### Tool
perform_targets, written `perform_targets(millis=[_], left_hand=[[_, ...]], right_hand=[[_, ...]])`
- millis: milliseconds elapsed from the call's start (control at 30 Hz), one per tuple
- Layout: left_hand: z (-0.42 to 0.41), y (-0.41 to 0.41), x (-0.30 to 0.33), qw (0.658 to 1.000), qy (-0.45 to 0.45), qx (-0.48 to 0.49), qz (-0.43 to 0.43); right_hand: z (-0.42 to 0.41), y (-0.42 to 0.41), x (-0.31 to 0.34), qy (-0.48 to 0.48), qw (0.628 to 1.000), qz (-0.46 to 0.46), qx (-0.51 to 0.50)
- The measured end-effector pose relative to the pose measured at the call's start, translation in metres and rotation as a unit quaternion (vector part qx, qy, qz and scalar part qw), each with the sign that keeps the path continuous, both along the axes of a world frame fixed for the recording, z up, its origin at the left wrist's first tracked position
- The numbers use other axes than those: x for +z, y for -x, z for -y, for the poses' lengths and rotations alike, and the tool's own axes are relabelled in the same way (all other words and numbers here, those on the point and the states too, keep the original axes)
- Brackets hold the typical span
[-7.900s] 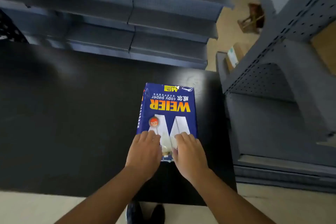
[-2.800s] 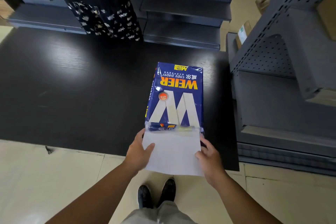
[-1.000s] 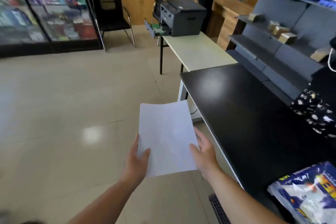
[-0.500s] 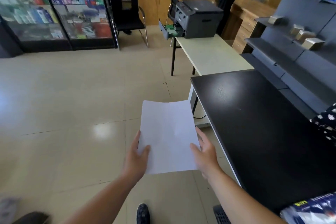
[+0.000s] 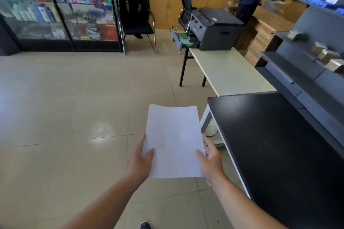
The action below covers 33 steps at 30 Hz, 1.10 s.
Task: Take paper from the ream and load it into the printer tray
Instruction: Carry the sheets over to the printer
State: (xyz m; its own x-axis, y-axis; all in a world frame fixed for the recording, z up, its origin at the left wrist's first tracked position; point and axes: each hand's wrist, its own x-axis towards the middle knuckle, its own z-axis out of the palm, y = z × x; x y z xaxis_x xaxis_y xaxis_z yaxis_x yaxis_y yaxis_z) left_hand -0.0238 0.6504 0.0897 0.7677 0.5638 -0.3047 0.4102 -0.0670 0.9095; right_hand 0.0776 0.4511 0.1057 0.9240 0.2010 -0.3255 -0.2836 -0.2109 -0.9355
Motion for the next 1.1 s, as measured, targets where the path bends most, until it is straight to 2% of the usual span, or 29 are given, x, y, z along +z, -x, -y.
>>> perform_targets(millis=[467, 1100], left_hand=[[-0.103, -0.127, 0.002, 0.999, -0.005, 0.019, 0.031], [-0.193, -0.384, 0.014, 0.996, -0.011, 0.082, 0.033]], right_hand=[[-0.103, -0.132, -0.004, -0.013, 1.000, 0.025, 0.007], [-0.210, -0.414, 0.007, -0.023, 0.996, 0.041, 0.075]])
